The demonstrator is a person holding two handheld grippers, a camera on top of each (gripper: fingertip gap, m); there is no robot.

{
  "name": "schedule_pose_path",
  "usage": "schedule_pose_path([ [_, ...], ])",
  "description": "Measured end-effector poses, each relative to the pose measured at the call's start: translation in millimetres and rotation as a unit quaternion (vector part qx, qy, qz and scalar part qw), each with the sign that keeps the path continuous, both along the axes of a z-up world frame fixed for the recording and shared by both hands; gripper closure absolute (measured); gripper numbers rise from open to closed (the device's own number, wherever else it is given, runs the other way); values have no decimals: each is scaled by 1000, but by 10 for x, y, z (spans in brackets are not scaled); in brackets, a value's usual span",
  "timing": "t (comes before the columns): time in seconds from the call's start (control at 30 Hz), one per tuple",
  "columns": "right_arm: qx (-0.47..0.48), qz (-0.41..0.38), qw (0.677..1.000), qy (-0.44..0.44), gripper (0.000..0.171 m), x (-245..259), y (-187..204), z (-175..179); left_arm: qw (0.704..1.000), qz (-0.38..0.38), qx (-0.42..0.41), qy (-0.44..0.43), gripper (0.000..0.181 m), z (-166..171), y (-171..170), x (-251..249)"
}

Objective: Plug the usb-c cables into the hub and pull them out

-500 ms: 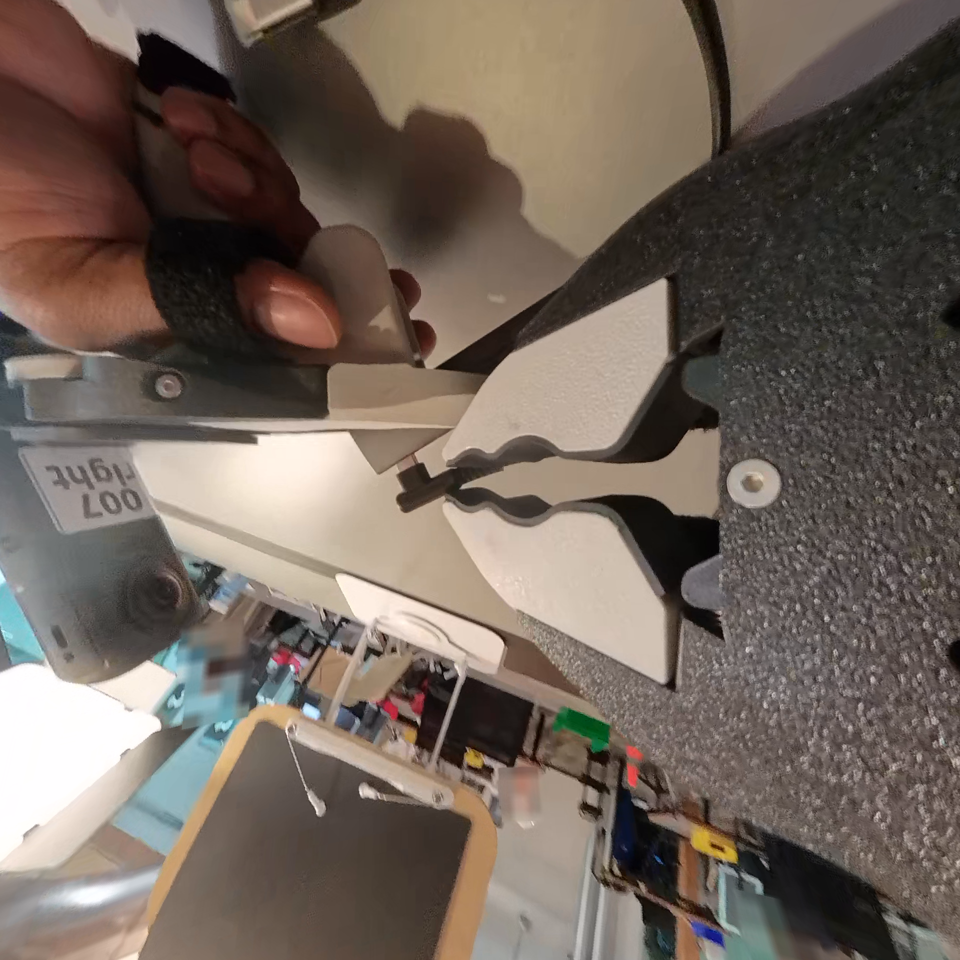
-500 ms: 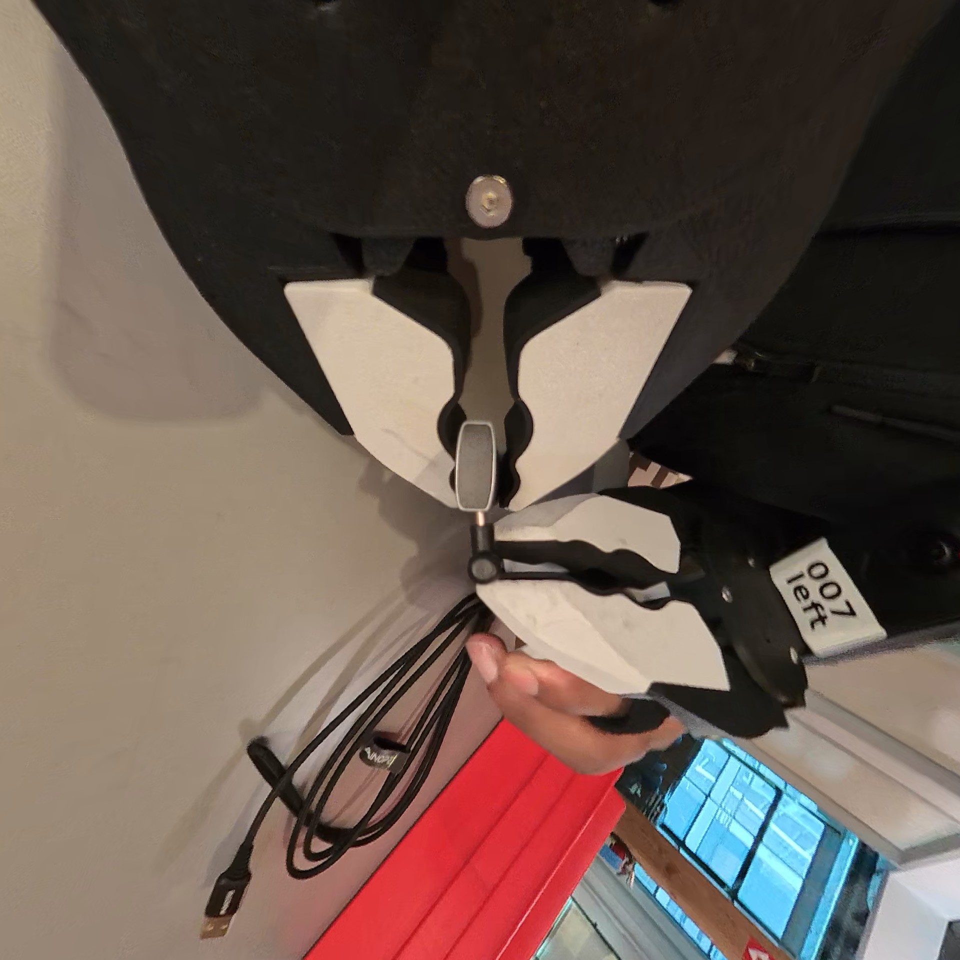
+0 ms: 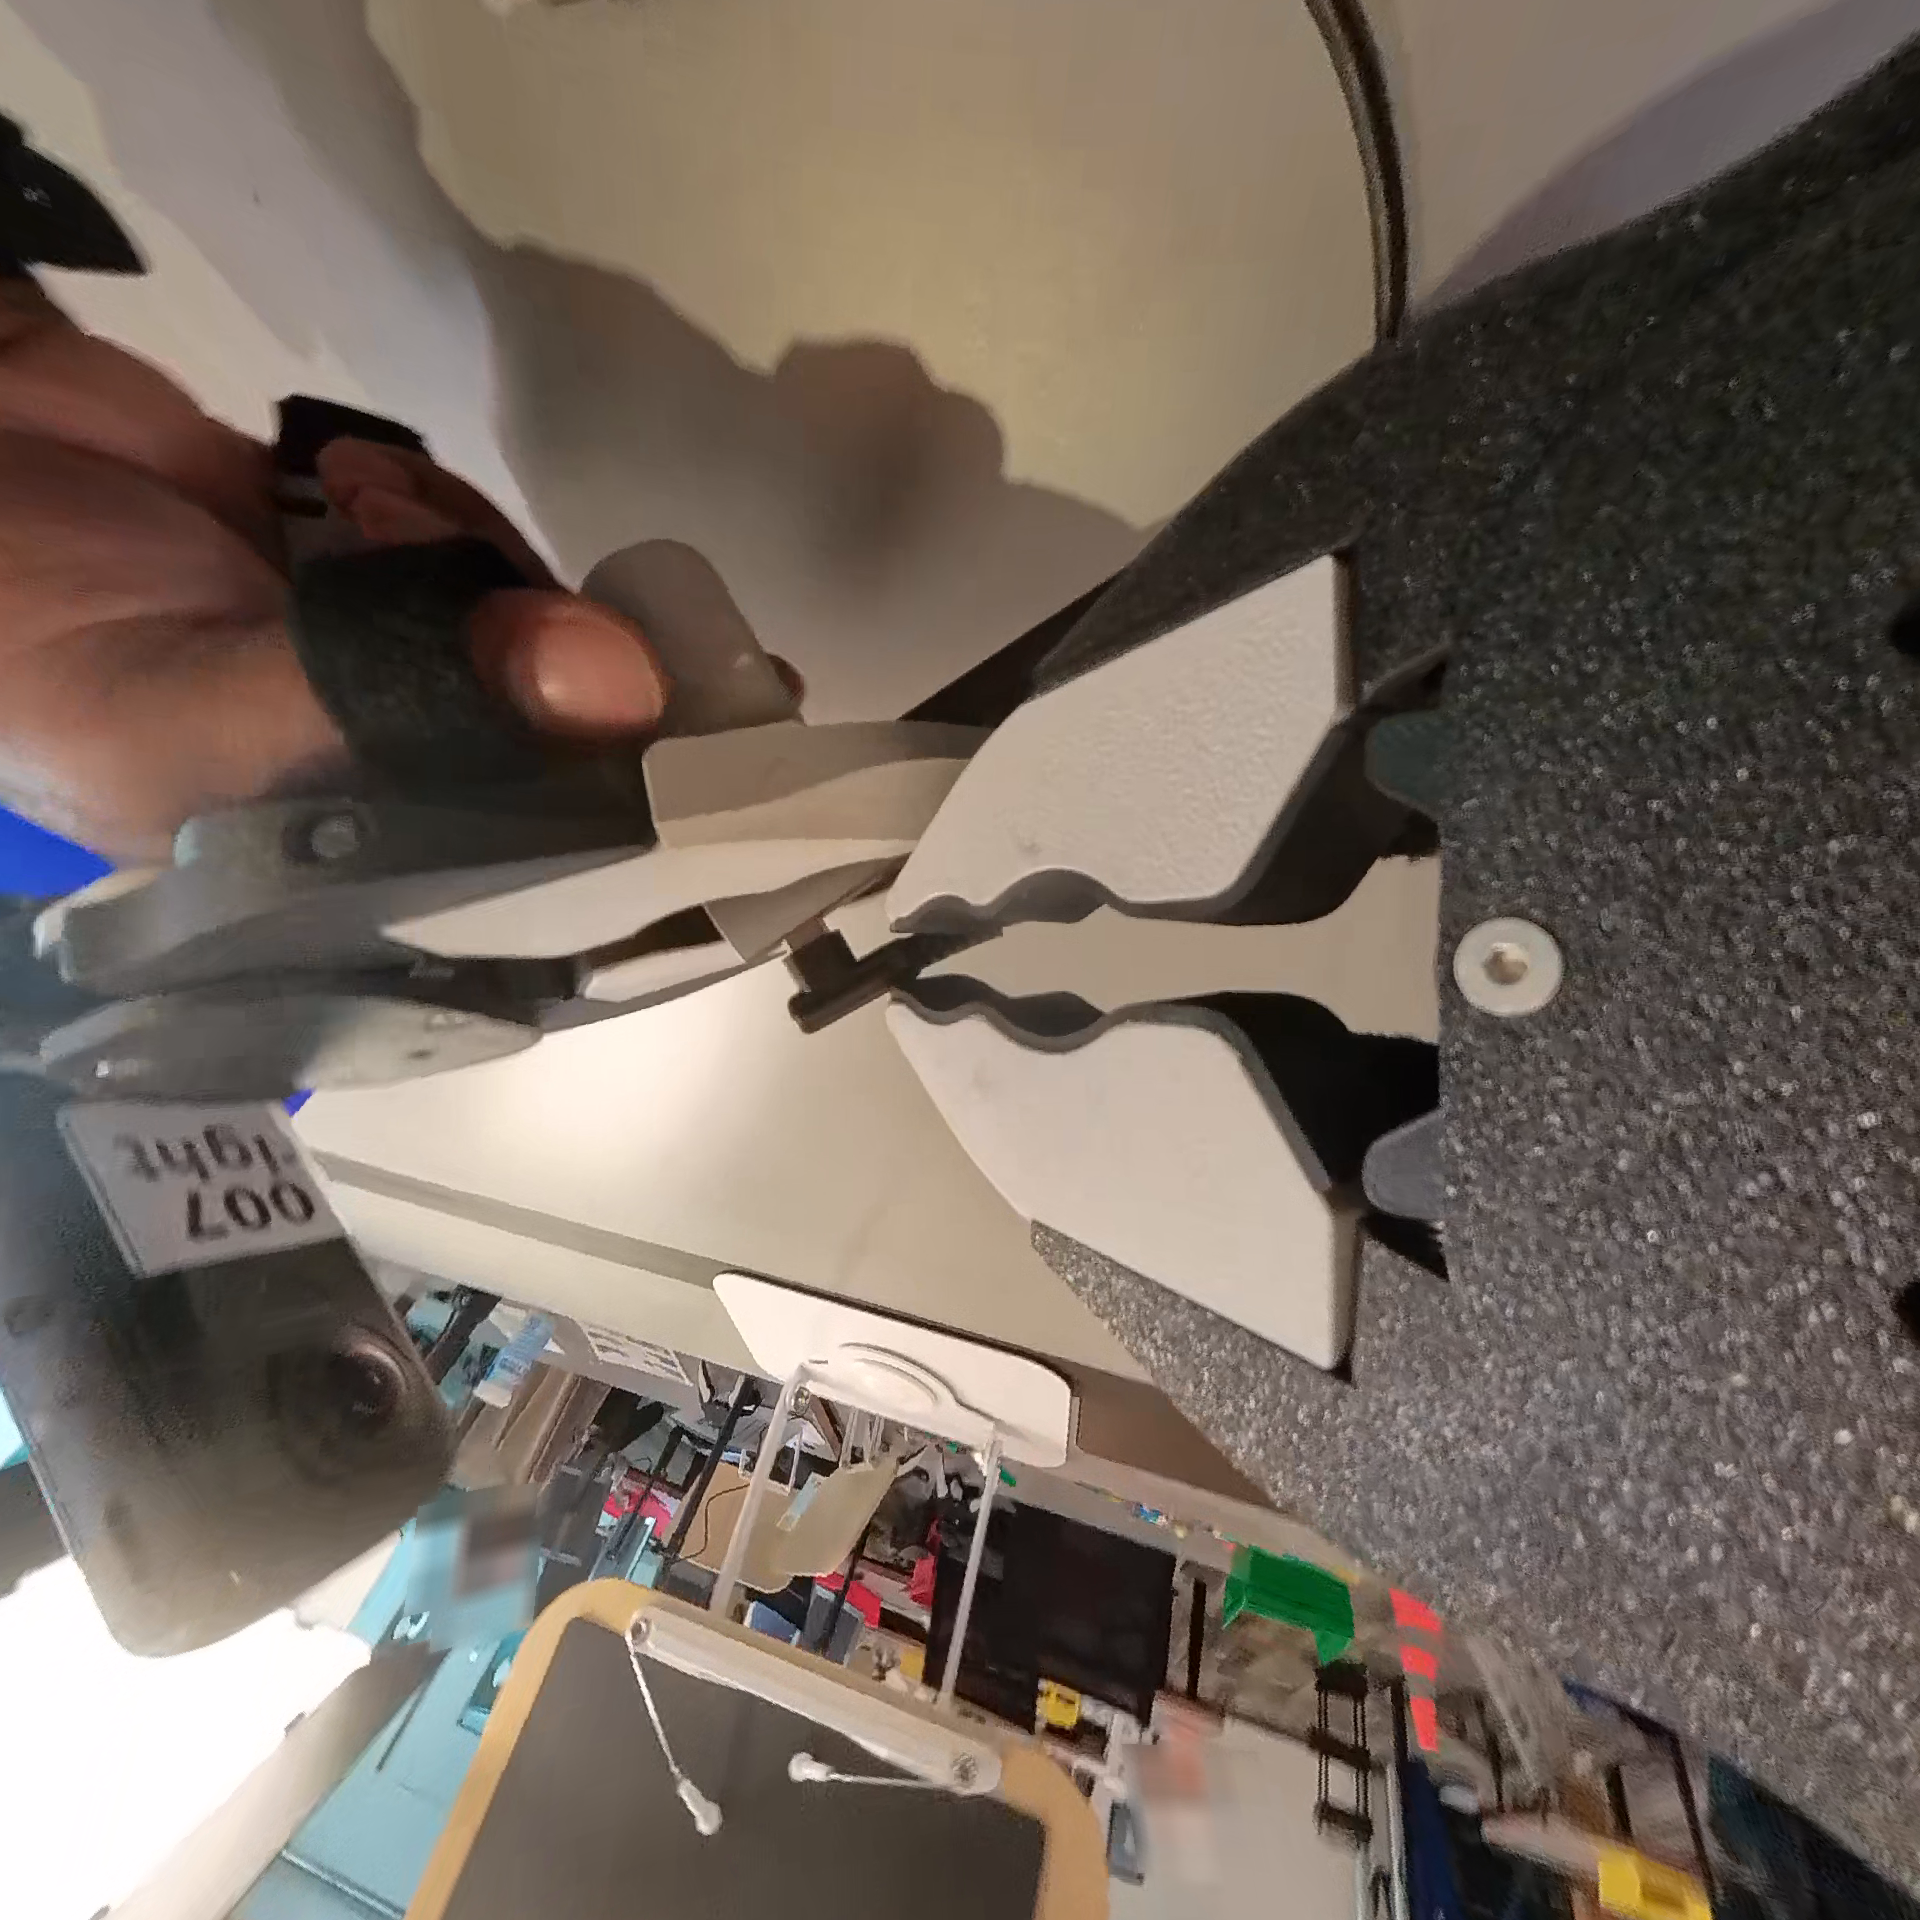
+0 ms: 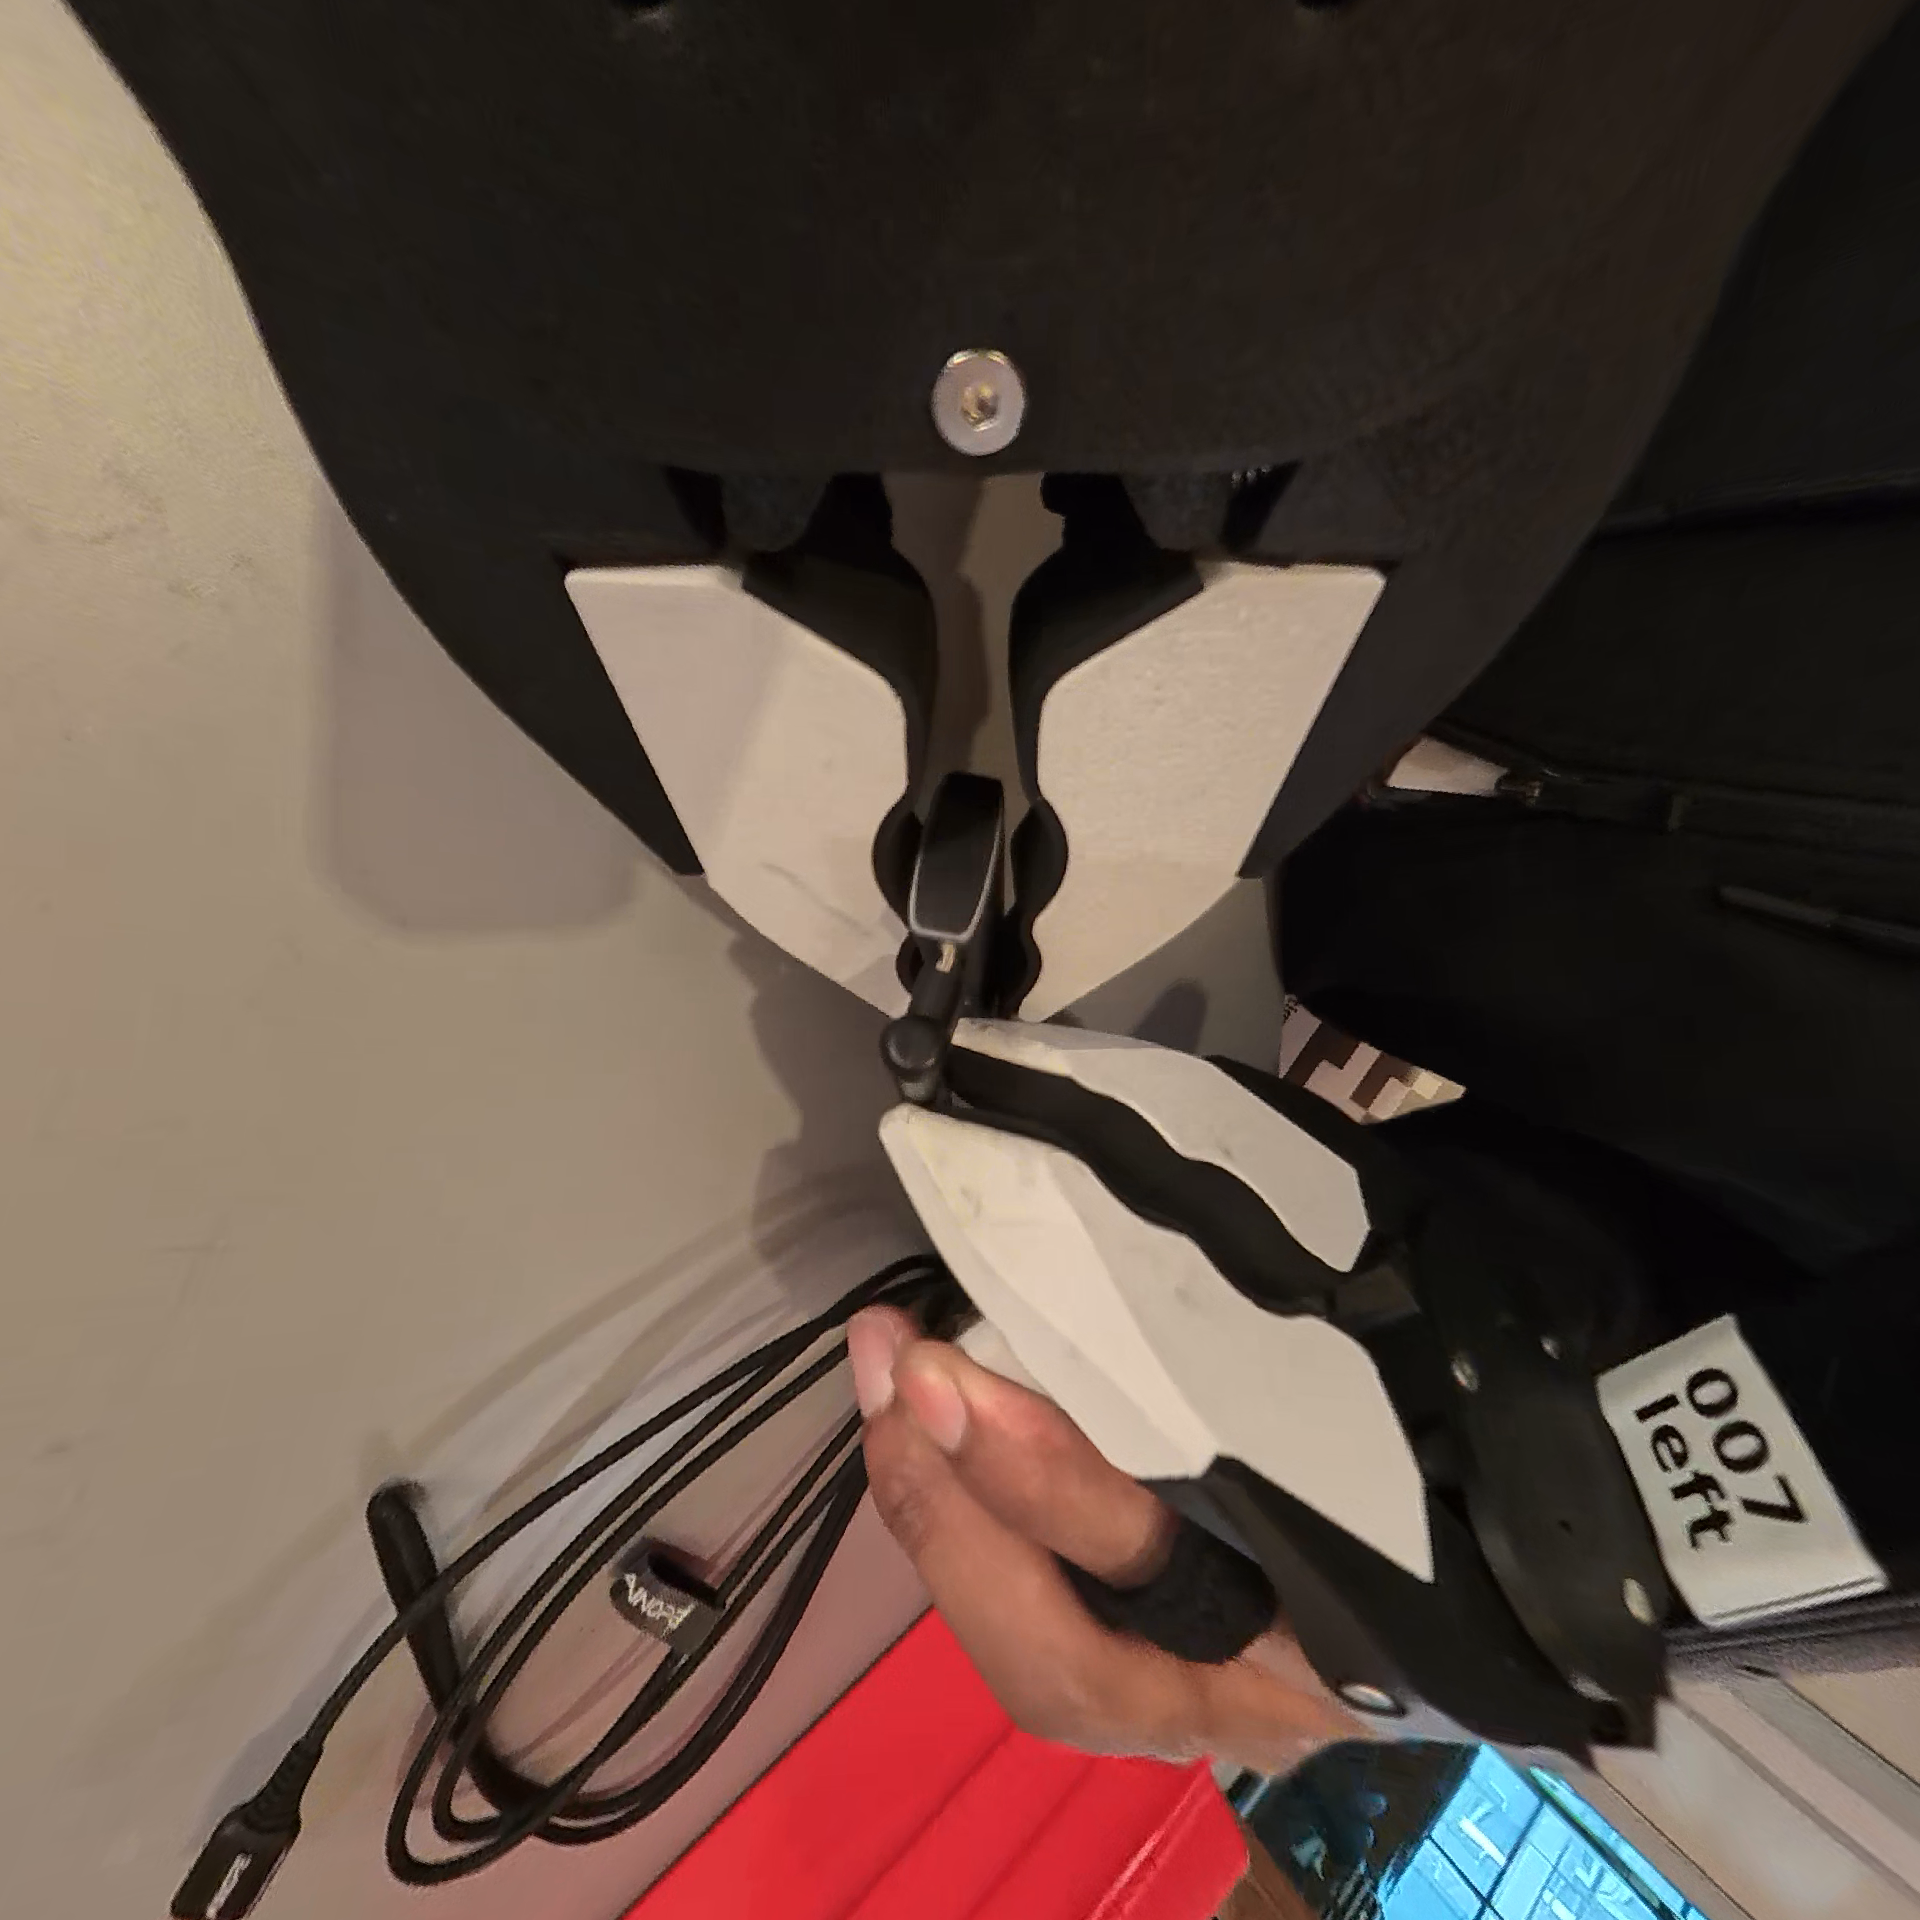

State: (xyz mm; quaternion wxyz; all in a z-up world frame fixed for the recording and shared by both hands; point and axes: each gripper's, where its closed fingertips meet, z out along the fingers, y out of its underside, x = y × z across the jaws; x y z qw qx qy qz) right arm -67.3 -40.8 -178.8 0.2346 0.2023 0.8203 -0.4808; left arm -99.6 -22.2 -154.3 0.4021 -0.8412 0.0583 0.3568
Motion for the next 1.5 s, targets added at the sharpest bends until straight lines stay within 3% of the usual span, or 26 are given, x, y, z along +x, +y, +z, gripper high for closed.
schedule_pose_path([
  [0.03,-3,-4,1000,6,160,-3,-7,11,1000,7,22,-14,172,10,-6,0],
  [0.4,-3,-56,998,-1,148,-4,51,-35,994,67,65,-53,173,-48,-148,-70],
  [0.77,-62,-71,995,-11,159,-37,45,117,987,22,89,-129,172,-1,-91,88],
  [1.0,-54,-50,997,6,160,-11,16,176,949,-18,164,-269,165,182,-214,150],
  [1.1,-48,-43,998,12,160,-7,-7,187,930,-16,205,-304,175,323,-223,104],
  [1.3,-34,-29,999,29,160,3,-50,214,917,-14,155,-367,181,229,-170,137],
  [1.5,-21,-21,999,43,160,12,-45,225,893,-20,164,-419,171,244,-156,137],
])
